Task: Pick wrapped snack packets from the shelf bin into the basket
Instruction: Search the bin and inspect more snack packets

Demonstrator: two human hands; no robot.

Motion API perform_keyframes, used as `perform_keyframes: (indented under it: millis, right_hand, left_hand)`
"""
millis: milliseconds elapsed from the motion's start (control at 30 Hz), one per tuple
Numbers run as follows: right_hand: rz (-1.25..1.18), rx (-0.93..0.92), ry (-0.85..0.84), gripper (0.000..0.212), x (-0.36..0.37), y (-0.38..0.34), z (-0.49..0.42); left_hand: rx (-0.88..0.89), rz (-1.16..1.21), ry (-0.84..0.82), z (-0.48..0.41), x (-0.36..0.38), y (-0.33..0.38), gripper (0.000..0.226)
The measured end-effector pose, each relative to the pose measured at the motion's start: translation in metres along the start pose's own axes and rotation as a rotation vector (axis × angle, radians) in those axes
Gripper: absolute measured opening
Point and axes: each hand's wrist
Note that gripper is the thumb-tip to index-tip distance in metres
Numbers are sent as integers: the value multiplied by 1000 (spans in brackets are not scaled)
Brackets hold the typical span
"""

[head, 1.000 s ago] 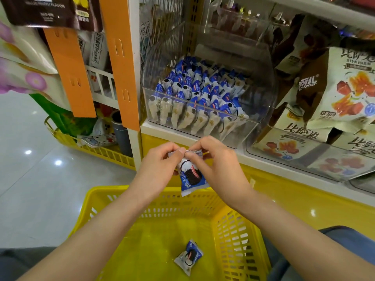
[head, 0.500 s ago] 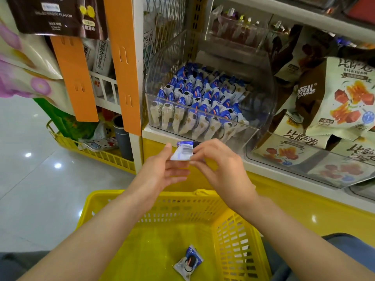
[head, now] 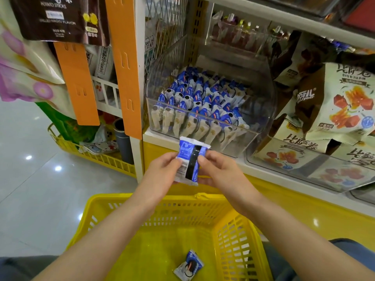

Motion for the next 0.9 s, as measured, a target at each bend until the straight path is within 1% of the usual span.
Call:
perform_keyframes:
  millis: [67,100,133,200,267,333,433,633,733,833,900]
  right_hand:
    - [-30,-1,1,22,2,-1,3]
    - [-31,-6,19,20,3,-1,3]
    - [-26,-12,39,17,3,0,3]
    - [15,-29,58,14,4,3,2]
    - [122,-72,69,10,4,6,1]
    - [200,-119,75,6,3,9,-1]
    - [277,-179,82,5,-1,13,-3]
    - [358,-246,88,10,1,17,-2]
    - [362,-248,74,18,2,16,-2]
    - [369,-250,29,18,2,14,-1]
    - [375,-262,12,18,3,15,0]
  left_hand:
    - [147,-243,90,-1,2,-4,25]
    - [199,-299,136,-1,2,-5,29]
    - [231,-302,148,1,3,-4,32]
    - [247,-244,73,5,5,-3,31]
    - [262,-268,-2,8,8,-4,35]
    - [283,-303,-20,9,8,-4,38]
    - [314,-318,-42,8,4,-5,34]
    - [341,-401,21,6,2,-9,31]
    - [321,-362,23,7,3,-10,25]
    - [333,-299,39,7,1,-9,13]
    - [356,-318,59,7,1,-8,11]
Point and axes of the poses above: each hand's wrist, its own z-axis away from the middle knuckle, its own x-axis out of the palm, y = z × x, and after that the axes turned 4 degrees about -z, right-handed
